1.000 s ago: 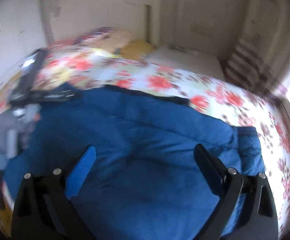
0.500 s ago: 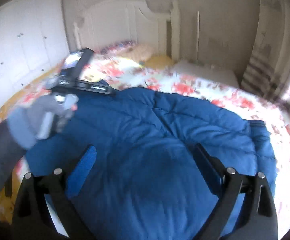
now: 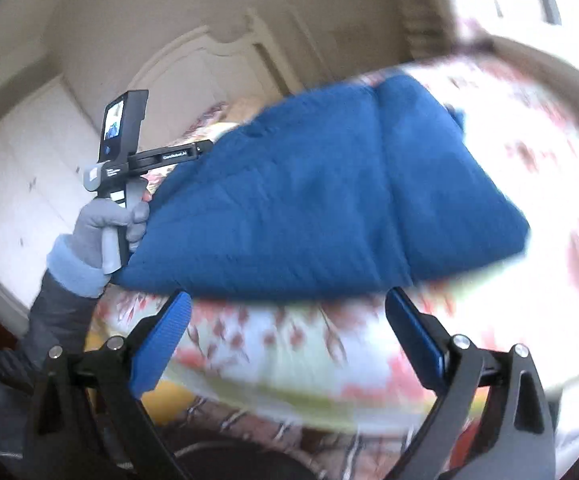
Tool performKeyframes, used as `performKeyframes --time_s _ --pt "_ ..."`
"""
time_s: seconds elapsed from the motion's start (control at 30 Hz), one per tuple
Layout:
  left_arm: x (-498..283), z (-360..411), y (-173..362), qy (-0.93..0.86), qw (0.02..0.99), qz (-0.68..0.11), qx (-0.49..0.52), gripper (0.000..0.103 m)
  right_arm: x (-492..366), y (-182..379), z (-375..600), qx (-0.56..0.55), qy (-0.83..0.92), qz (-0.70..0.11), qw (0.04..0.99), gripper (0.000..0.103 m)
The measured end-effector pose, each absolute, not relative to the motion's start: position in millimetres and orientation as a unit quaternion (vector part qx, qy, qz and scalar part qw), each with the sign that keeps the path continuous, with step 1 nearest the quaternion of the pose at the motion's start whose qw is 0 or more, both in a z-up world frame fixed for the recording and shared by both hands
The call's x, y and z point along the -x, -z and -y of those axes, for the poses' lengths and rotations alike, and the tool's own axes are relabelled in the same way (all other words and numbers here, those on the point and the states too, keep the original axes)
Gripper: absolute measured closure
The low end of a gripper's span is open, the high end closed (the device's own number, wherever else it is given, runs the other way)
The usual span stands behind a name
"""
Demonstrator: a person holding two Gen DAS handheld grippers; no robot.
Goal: Fold large clothes
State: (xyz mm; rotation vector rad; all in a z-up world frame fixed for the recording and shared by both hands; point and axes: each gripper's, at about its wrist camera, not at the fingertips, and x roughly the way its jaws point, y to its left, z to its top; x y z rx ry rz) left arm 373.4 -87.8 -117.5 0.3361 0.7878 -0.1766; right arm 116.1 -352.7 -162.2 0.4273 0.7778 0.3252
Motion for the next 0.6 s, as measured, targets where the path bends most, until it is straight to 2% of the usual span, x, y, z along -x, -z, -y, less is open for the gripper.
performKeyframes --time_s 0.2,0.4,0.5,0.53,0.57,0.6 --pt "-381 79 140 0.095 0.901 -0.402 -0.136 0.004 -133 185 397 -0.329 -0.112 -0.355 0.868 0.006" --pt "-384 76 145 0.095 0.902 -0.403 -0.120 0.004 -223 182 383 -0.330 -0.108 -0.382 0.856 0.002" --pt "-389 71 146 0.070 0.906 -0.402 -0.109 0.004 -257 181 384 -0.364 -0.099 -0.368 0.850 0.002" --pt "-391 69 146 0.061 0.907 -0.403 -0.104 0.004 -262 181 384 -0.364 -0.104 -0.365 0.851 0.017" --pt "-394 66 146 0.051 0.908 -0.404 -0.095 0.004 -267 180 383 -0.356 -0.105 -0.361 0.855 0.049" --pt "-396 66 147 0.045 0.909 -0.404 -0.094 0.004 -266 177 386 -0.349 -0.112 -0.336 0.867 0.060"
